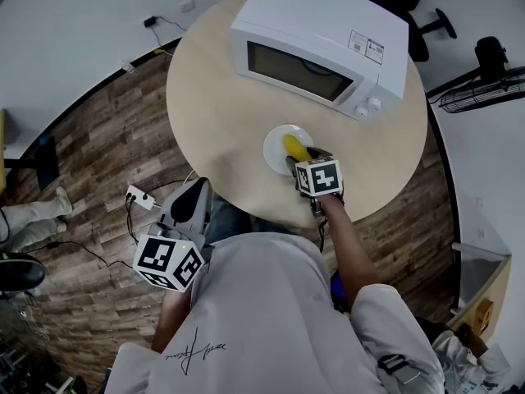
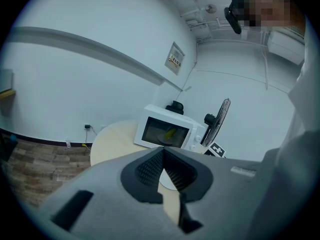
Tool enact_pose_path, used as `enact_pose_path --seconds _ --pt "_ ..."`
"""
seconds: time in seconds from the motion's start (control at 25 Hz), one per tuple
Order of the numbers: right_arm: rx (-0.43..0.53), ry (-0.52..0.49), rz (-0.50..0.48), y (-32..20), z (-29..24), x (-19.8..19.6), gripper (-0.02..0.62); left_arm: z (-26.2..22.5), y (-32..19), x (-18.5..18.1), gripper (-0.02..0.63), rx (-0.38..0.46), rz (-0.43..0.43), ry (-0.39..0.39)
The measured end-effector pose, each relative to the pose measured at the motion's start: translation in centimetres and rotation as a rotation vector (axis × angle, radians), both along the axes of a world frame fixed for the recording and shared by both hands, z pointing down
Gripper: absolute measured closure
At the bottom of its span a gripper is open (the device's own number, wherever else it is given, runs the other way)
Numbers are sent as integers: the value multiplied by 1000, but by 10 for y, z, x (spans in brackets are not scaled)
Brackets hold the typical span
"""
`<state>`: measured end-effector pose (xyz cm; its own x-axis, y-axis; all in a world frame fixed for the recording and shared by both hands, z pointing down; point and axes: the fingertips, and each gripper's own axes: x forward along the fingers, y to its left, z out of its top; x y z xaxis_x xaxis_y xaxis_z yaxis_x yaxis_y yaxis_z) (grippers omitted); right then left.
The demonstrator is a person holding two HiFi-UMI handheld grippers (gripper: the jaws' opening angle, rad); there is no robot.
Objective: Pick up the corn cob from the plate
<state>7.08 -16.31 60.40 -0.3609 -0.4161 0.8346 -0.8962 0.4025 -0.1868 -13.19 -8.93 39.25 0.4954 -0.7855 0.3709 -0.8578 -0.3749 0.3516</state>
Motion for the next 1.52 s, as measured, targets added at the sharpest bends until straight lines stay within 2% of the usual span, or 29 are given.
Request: enact_pose_path --seconds 0.68,0.92,1.52 --pt "45 -46 21 3 -20 9 325 -2 1 16 615 7 20 -1" --pt "43 -107 58 5 -30 12 325 -2 2 22 615 11 30 -4" --pt "99 -141 80 13 -57 19 325 -1 8 28 615 20 39 -6"
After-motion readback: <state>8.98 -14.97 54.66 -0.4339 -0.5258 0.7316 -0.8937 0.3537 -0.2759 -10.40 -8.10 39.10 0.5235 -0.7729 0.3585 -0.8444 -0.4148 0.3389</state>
